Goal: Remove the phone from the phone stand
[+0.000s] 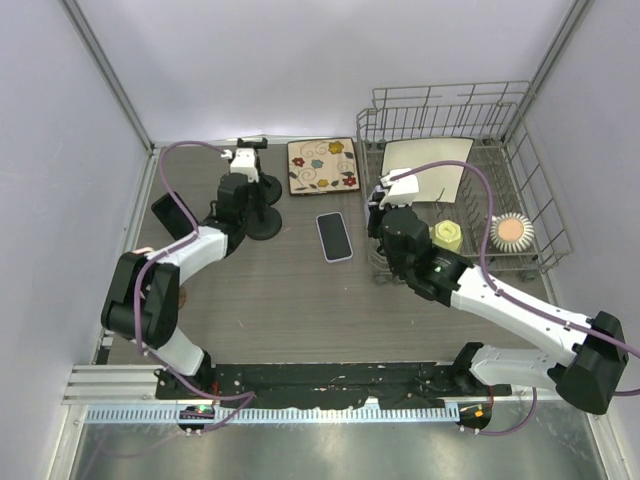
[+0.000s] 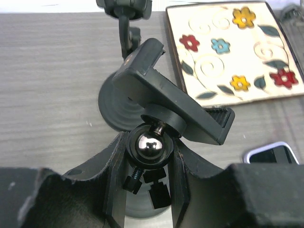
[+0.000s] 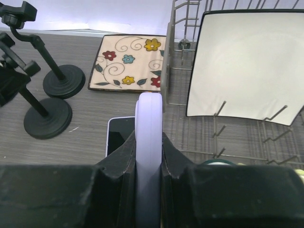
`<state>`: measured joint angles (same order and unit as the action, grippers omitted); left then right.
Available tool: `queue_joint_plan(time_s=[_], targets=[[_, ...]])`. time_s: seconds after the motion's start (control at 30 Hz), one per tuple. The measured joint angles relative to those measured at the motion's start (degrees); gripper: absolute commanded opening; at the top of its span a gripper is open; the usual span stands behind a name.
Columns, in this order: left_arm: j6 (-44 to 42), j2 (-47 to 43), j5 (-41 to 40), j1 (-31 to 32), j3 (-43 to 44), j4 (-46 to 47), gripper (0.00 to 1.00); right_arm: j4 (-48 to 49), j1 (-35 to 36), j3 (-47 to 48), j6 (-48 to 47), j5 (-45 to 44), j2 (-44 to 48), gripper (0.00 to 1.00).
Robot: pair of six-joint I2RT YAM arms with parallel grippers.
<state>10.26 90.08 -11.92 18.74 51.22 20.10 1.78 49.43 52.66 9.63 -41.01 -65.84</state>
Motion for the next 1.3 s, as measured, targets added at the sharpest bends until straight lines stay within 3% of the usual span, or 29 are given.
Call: queue_joint_plan(time_s=[0.3, 0.4, 0.53, 0.63, 0.73, 1.13, 1.3], targets=[[-0.07, 8.2, 0.57, -2.75, 9.03, 0.15, 0.21, -2.36, -0.07, -0.02, -4.02, -1.46, 4.09, 0.01], [-0.24, 8.44, 0.55, -2.75, 9.55, -0.35, 0.39, -2.51, -0.07, -0.09, -4.98, -1.95, 4.44, 0.01], [-0.39, 8.39, 0.5, -2.75, 9.57, -1.2, 0.7, -3.08, -0.07, -0.09, -5.6, -1.88, 4.31, 0.01], [-0.42, 7.65, 0.63, -2.78, 9.33, -3.45, 0.87, -3.3, -0.07, -0.07, -5.99, -1.79, 4.07, 0.01], [-0.48, 5.33, 0.83, -2.78, 9.33, -6.27, 0.98, -3.78, -0.07, 0.28, -6.14, -1.31, 3.41, 0.01], [-0.72, -14.62, 3.28, -2.01, 9.25, -19.1, 1.0, -9.31, -0.07, 7.69, -2.93, 1.68, 0.7, 0.01], [-2.75, -25.49, 3.58, 3.56, 4.68, -22.05, 1.0, -11.3, -0.07, 11.47, 0.79, 3.72, -1.11, 0.01]])
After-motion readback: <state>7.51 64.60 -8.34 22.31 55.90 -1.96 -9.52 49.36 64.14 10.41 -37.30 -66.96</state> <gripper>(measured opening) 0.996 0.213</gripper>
